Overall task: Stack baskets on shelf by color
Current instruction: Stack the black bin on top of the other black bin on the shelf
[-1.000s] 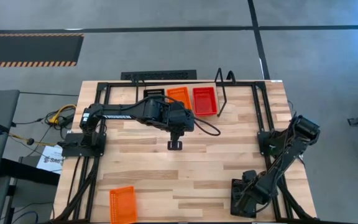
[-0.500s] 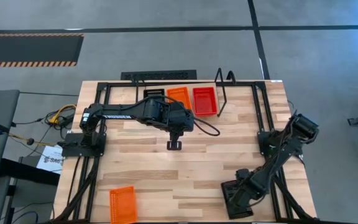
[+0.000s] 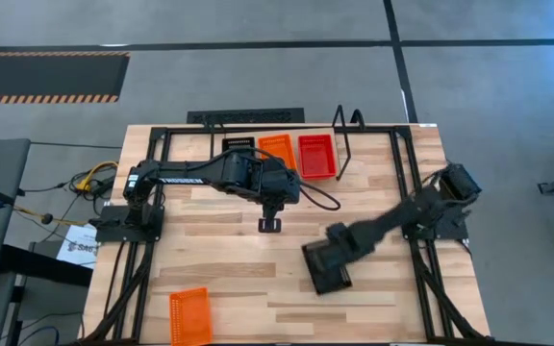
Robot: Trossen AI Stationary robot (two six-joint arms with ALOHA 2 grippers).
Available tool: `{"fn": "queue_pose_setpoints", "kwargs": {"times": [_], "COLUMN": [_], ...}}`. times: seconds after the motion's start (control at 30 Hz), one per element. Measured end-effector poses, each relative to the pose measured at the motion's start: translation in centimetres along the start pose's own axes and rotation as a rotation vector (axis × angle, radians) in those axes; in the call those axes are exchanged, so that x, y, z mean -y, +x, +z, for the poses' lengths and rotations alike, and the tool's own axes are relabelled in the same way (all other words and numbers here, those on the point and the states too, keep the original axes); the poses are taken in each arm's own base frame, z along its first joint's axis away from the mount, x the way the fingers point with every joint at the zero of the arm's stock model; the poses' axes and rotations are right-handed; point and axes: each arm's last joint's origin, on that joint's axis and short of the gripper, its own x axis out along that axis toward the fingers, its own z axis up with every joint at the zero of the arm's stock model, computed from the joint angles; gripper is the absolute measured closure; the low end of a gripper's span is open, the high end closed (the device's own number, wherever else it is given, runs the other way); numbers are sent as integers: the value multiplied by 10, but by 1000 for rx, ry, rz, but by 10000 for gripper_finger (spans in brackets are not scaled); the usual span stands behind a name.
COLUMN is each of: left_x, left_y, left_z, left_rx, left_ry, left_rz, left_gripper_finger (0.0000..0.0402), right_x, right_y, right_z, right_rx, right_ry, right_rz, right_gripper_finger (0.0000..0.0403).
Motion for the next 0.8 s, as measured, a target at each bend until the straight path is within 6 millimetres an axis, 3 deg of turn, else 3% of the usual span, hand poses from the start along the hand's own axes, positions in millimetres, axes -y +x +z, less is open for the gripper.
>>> {"fn": "queue_pose_setpoints", "kwargs": {"times": [0.27,0.47,0.63,0.8], "left_x": [0,0,0,0], "left_y": [0,0,0,0], "left_z": [-2,-4,-6,-8], "left_rx": [-20,-38,-64,-86], "left_ry": [3,6,11,15], "left_rz": [-2,-3,-5,-6], "left_gripper_finger": [401,402,401,401], "right_x": [-1,4,6,7], "right_y": [4,6,7,8], "right_z": [81,127,148,152], "right_rx": [48,91,119,103], "right_ry": [-152,-191,-207,-222], "right_rz": [-22,1,25,38], "right_gripper_finger": [398,397,396,376]}}
